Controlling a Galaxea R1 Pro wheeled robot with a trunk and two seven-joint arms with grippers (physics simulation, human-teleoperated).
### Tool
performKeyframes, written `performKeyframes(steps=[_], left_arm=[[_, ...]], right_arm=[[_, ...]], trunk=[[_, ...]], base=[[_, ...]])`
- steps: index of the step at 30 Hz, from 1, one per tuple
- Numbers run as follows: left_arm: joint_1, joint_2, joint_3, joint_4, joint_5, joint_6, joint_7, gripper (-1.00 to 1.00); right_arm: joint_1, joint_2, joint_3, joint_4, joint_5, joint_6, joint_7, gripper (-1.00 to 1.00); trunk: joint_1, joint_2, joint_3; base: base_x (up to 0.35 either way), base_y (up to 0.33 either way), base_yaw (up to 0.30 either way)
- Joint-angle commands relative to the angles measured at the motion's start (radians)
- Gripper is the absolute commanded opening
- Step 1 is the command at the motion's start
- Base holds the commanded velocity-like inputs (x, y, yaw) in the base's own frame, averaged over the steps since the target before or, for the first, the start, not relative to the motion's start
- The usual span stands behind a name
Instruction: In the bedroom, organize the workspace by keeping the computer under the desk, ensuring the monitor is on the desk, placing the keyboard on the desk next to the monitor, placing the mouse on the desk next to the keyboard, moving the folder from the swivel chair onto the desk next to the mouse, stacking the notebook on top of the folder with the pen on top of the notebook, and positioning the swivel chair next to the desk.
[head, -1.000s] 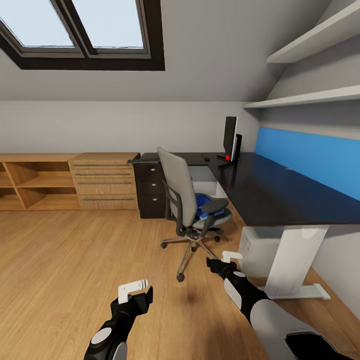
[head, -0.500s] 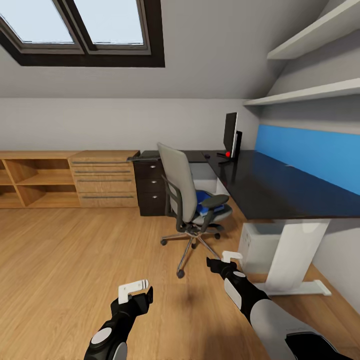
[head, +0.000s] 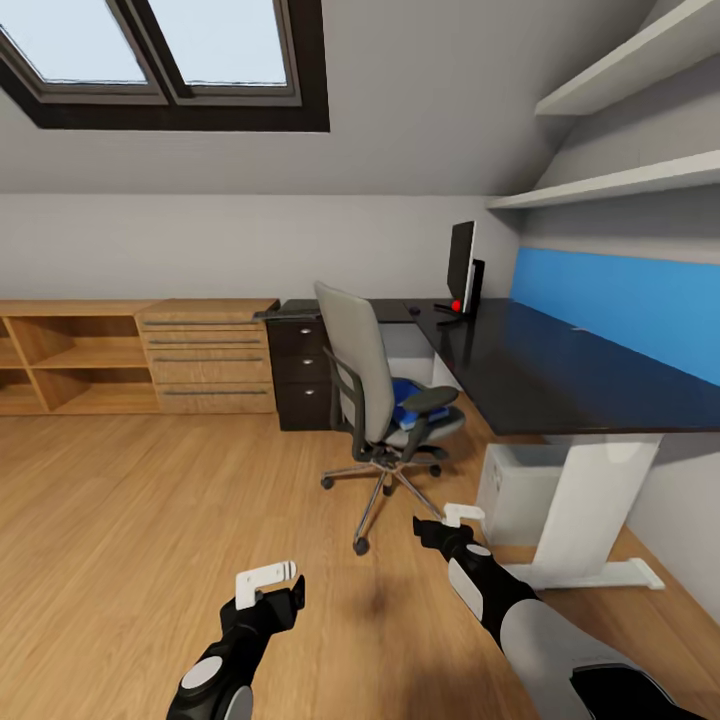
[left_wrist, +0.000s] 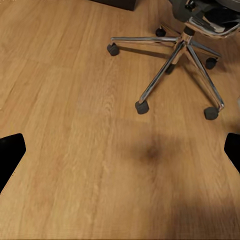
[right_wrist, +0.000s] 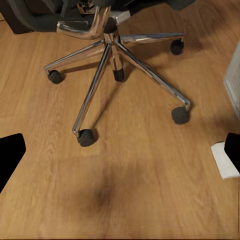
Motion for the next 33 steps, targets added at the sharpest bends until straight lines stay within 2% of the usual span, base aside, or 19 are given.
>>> performKeyframes(steps=[1, 10, 14, 16, 22, 23, 28, 33], left_arm=[[0.0, 0.002, -0.001, -0.001, 0.011, 0.003, 0.009, 1.0], [0.0, 0.005, -0.002, -0.001, 0.011, 0.003, 0.009, 1.0], [0.0, 0.005, -0.002, -0.001, 0.011, 0.003, 0.009, 1.0], [0.0, 0.005, -0.002, -0.001, 0.011, 0.003, 0.008, 1.0], [0.0, 0.005, -0.002, -0.001, 0.012, 0.002, 0.008, 1.0], [0.0, 0.005, -0.002, -0.002, 0.012, 0.002, 0.008, 1.0], [0.0, 0.005, -0.002, -0.002, 0.013, 0.003, 0.008, 1.0], [0.0, 0.005, -0.002, -0.002, 0.014, 0.003, 0.008, 1.0]], right_arm=[[-0.001, 0.0, 0.005, 0.002, -0.002, -0.004, -0.004, 1.0], [-0.001, -0.001, 0.004, 0.004, 0.017, -0.015, -0.004, 1.0], [0.0, 0.0, 0.004, 0.034, 0.033, -0.092, -0.004, 1.0], [0.0, 0.0, 0.005, 0.057, 0.059, -0.141, -0.006, 1.0], [0.0, 0.0, 0.003, 0.076, 0.076, -0.202, -0.007, 1.0], [0.001, -0.001, 0.004, 0.115, 0.082, -0.274, -0.007, 1.0], [0.001, -0.004, 0.003, 0.14, 0.084, -0.323, -0.012, 1.0], [0.001, -0.006, 0.003, 0.143, 0.083, -0.325, -0.023, 1.0]], trunk=[[0.0, 0.0, -0.001], [0.0, 0.0, -0.001], [0.0, 0.0, -0.001], [0.0, 0.0, -0.001], [0.0, 0.0, -0.001], [0.0, 0.0, -0.001], [0.0, 0.0, -0.001], [0.0, 0.0, -0.001]], base=[[0.211, 0.0, 0.0], [0.288, 0.0, 0.0], [0.291, 0.0, 0.0], [0.209, 0.0, 0.0], [0.145, -0.001, 0.0], [0.15, -0.106, 0.0], [0.17, -0.146, 0.0], [0.078, -0.063, 0.0]])
